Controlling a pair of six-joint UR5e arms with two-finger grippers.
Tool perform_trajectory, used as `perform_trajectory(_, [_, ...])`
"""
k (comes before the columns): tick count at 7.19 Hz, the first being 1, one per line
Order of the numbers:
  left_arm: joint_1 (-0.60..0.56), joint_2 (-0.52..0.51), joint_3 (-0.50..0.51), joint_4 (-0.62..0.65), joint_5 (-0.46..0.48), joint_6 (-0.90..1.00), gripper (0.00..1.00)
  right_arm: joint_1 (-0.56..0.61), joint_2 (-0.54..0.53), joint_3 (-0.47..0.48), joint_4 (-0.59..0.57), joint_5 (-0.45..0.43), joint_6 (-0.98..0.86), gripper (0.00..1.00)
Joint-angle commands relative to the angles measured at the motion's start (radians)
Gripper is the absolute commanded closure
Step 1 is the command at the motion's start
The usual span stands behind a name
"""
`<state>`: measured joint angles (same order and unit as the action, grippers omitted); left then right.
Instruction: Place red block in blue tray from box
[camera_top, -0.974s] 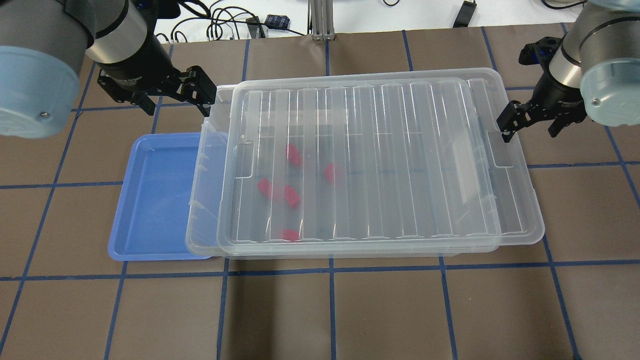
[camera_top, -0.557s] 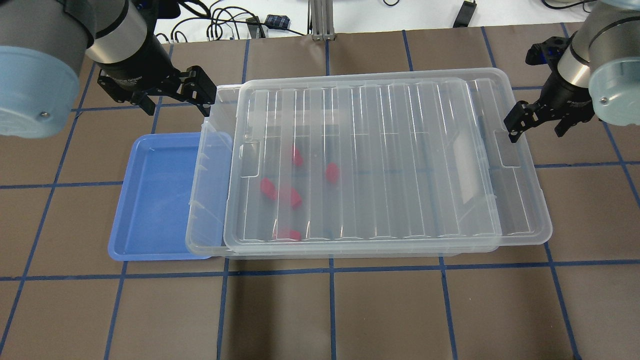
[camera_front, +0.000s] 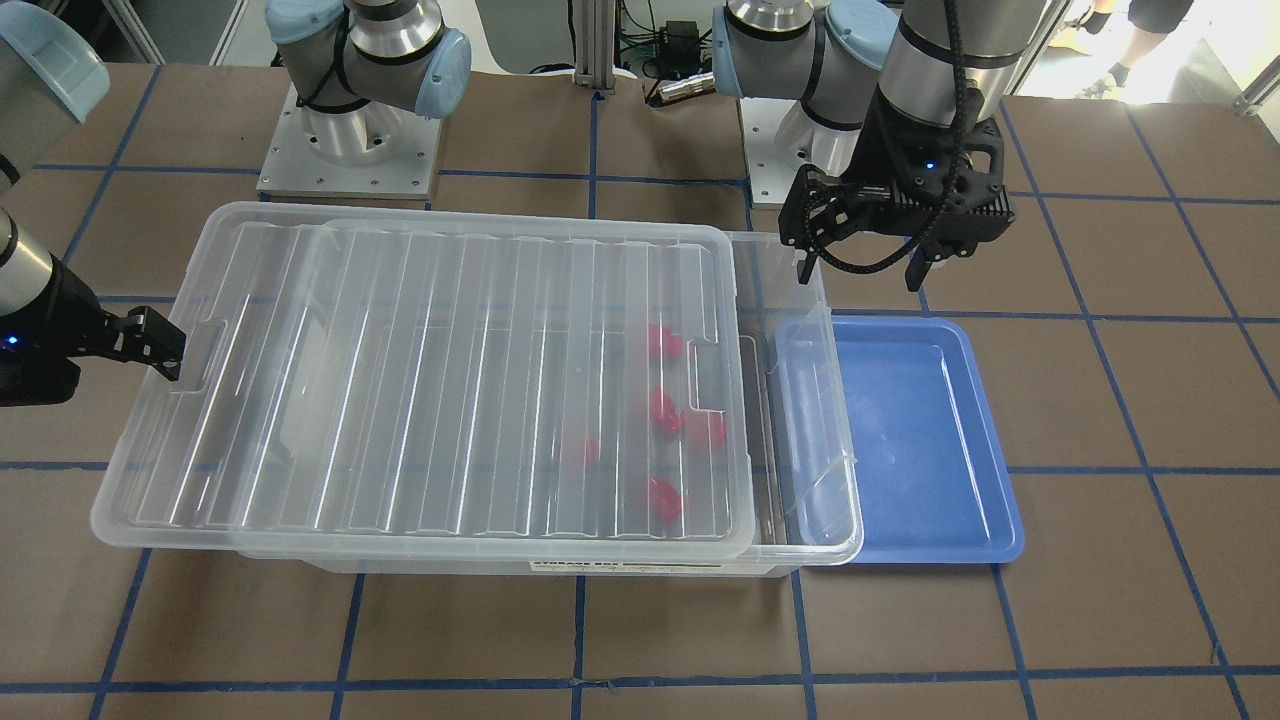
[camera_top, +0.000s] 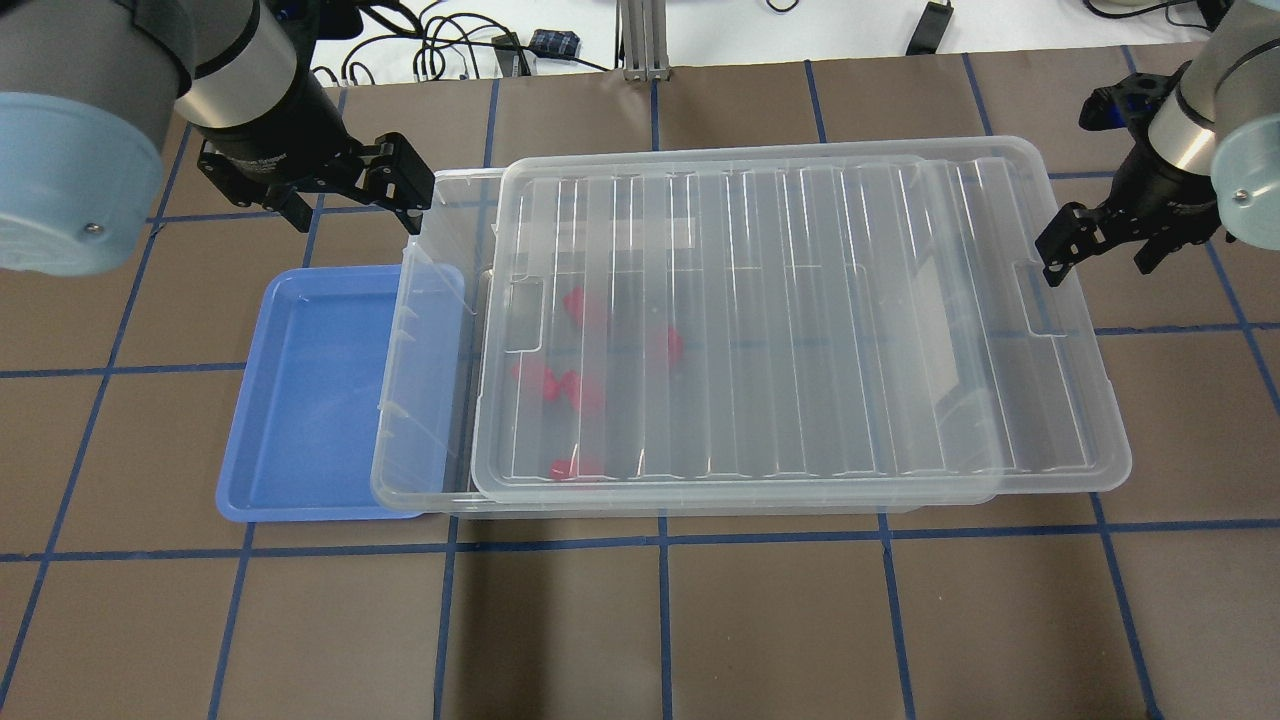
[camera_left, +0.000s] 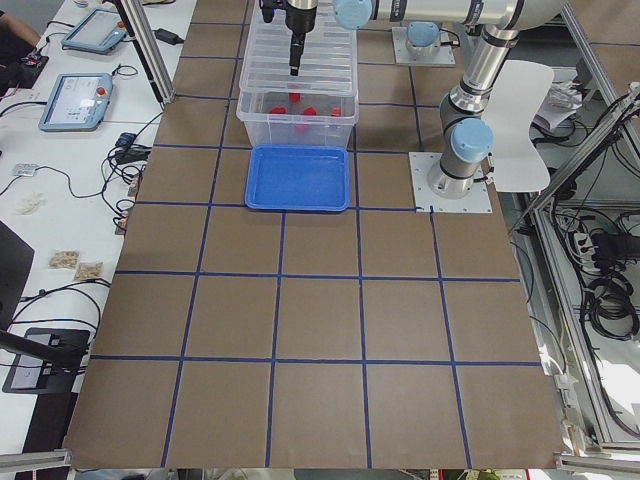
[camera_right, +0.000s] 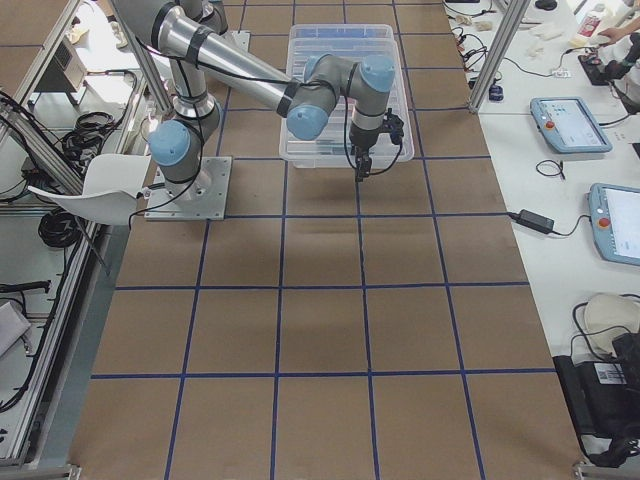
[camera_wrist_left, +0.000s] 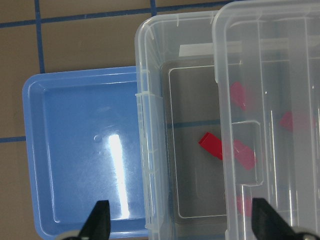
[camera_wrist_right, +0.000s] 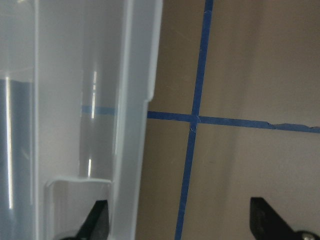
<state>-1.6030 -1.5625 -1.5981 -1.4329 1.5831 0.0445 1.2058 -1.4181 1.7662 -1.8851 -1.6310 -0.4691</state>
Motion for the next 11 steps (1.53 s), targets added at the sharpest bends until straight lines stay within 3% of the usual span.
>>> perform_trajectory(1, [0.000, -0.004, 0.001, 0.000, -0.002, 0.000, 0.00, -0.047, -0.004, 0.003, 0.003, 0.000, -0.035, 0.00])
perform_trajectory(11, [-0.003, -0.013, 0.000, 0.002, -0.012, -0.015, 0.00, -0.143, 0.004, -0.005, -0.008, 0.005, -0.158, 0.00])
